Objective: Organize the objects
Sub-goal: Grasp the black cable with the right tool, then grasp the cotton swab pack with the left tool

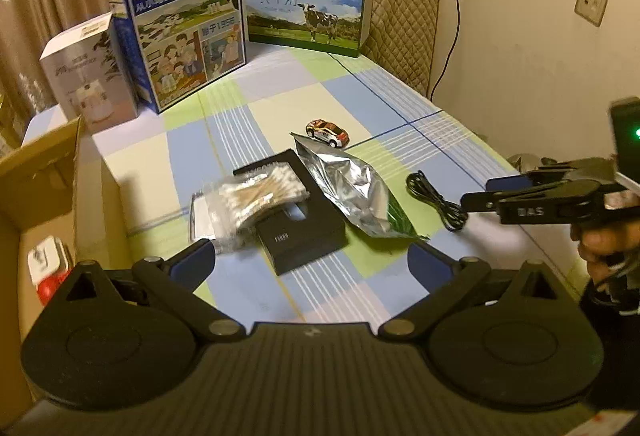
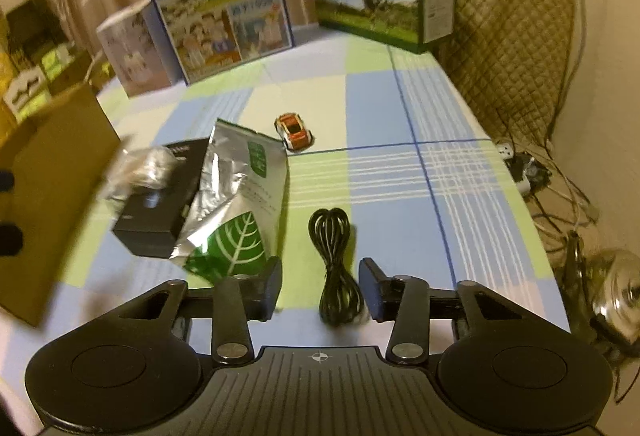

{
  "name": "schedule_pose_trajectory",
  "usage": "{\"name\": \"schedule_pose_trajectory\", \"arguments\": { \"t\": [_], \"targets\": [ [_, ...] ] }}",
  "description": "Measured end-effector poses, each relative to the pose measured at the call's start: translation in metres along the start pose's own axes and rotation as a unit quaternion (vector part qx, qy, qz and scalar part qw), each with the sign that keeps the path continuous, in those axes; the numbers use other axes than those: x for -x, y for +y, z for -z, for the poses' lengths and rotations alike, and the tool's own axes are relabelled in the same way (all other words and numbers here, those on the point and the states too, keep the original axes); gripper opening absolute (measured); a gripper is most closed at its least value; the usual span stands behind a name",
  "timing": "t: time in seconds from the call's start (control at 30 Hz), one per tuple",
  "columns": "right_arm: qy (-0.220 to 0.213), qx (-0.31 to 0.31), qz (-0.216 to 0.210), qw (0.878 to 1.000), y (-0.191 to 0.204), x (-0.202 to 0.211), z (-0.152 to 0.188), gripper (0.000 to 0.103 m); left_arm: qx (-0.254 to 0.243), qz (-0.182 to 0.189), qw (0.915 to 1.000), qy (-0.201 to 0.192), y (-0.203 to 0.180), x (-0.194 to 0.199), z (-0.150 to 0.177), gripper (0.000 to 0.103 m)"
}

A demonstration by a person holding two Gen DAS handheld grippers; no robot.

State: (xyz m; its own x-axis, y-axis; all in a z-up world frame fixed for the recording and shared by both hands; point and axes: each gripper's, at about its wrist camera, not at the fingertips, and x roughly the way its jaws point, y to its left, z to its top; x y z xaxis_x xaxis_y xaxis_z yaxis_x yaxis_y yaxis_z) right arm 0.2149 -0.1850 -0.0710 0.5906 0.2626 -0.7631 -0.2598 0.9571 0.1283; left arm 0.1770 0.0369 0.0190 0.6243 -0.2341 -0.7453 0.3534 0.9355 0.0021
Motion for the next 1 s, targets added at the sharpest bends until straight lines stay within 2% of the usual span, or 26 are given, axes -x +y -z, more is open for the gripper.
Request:
{"name": "schedule_pose_trajectory", "arguments": {
  "t": [0.23,0.33,0.37,0.43,0.57,0.67,0.83,1.0],
  "targets": [
    [0.041,0.048,0.04,0.997,0.005,-0.048,-0.004,0.032,-0.003,0.006,0.9999,0.009,0.009,-0.031,-0.008,0.101],
    [0.051,0.054,0.051,0.996,0.006,-0.056,-0.003,0.014,0.0,0.012,0.9998,0.013,0.012,-0.039,-0.008,0.101],
    [0.052,0.058,0.056,0.995,0.008,-0.057,-0.004,0.013,0.001,0.015,0.9998,0.015,0.014,-0.041,-0.008,0.101],
    [0.037,0.056,0.062,0.996,0.011,-0.052,-0.008,0.013,0.0,0.018,0.9997,0.018,0.015,-0.044,-0.009,0.099],
    [-0.025,0.035,0.028,0.999,0.018,-0.031,-0.028,0.012,-0.006,0.022,0.9994,0.024,0.019,-0.048,-0.014,0.095],
    [-0.047,0.03,0.008,0.998,0.026,-0.027,-0.041,0.013,-0.015,0.02,0.9994,0.024,0.024,-0.051,-0.023,0.093],
    [-0.052,0.019,-0.016,0.998,0.034,-0.033,-0.051,0.013,-0.078,0.027,0.9962,0.028,0.027,-0.063,-0.043,0.092],
    [-0.058,0.016,-0.042,0.997,0.048,-0.029,-0.056,0.013,-0.187,0.044,0.9796,0.058,0.021,-0.09,-0.054,0.083]
  ]
}}
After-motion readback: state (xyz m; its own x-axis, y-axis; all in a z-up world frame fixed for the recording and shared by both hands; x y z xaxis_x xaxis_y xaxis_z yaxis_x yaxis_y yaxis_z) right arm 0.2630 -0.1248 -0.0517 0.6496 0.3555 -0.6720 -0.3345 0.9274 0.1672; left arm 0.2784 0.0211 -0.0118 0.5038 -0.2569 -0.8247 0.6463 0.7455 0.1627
